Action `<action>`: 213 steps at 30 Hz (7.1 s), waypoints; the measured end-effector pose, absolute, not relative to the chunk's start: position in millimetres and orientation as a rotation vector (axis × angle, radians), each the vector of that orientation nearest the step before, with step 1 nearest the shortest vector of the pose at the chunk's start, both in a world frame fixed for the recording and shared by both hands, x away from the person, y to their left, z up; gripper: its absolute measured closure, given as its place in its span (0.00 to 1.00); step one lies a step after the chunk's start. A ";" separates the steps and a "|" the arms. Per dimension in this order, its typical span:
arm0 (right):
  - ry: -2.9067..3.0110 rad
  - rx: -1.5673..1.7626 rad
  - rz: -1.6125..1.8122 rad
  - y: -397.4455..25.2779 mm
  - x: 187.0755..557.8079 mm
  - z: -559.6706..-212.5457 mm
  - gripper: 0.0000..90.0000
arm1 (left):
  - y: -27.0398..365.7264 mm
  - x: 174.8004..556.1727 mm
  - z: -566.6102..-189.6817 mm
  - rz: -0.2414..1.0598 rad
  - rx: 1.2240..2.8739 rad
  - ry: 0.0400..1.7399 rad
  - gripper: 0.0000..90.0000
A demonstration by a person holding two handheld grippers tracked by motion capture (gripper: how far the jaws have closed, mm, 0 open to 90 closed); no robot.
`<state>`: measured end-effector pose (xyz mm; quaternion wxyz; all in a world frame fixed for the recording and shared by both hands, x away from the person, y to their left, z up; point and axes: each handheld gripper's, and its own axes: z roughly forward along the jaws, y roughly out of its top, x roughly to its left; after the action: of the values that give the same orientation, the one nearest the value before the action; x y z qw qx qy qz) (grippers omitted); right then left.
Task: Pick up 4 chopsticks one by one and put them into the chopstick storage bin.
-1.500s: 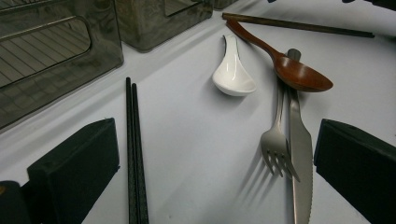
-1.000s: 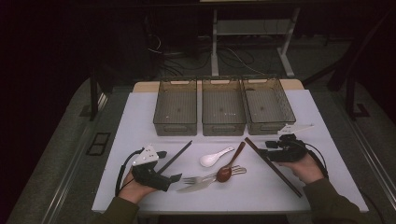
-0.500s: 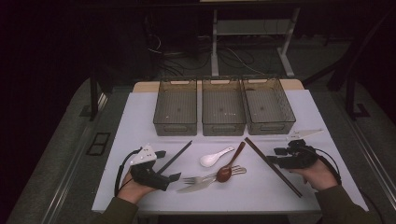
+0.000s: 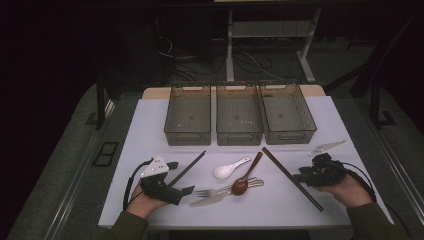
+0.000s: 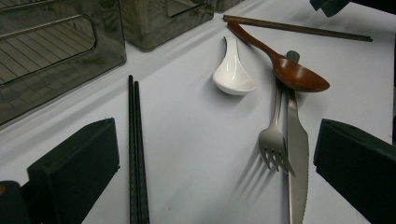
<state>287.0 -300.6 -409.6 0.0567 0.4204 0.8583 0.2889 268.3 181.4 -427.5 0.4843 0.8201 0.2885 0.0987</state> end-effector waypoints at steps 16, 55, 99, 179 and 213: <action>2.772 1.354 0.539 -295.0 294.2 -411.5 0.77 | 180.5 267.8 -427.2 0.239 1.992 0.700 0.00; 2.806 1.341 0.293 -277.6 305.0 -420.8 0.92 | 179.7 267.7 -427.3 0.247 2.000 0.693 0.00; 2.713 1.433 0.426 -292.4 299.1 -403.3 0.94 | 176.1 268.8 -428.8 0.242 2.010 0.681 0.00; 2.416 1.147 1.401 -257.6 342.7 -378.8 0.94 | 179.2 269.2 -428.9 0.240 2.013 0.681 0.00; 2.371 1.055 1.482 -186.1 393.1 -352.0 0.94 | 180.0 270.2 -428.2 0.237 1.998 0.679 0.00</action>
<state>393.1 -186.1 -352.0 0.0763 0.3519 0.7910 0.4946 270.2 180.0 -428.2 0.4873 0.8217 0.2790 0.0975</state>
